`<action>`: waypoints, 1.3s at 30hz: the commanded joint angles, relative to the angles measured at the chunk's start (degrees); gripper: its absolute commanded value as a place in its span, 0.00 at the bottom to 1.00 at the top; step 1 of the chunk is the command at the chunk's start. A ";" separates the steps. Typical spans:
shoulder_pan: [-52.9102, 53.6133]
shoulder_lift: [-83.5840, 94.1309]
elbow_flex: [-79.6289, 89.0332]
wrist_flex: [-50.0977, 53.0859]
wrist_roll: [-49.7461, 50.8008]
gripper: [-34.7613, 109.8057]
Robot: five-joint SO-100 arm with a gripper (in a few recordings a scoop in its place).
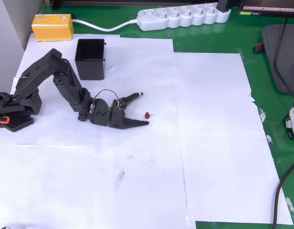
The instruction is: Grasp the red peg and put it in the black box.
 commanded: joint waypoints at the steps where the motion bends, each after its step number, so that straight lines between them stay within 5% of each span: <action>1: -0.18 0.44 1.93 -1.05 -0.62 0.58; 19: -0.18 0.44 1.67 -1.23 -0.62 0.51; 28: -0.09 0.44 1.49 -1.41 -0.44 0.24; 39: 0.18 0.88 1.49 -1.67 -0.18 0.24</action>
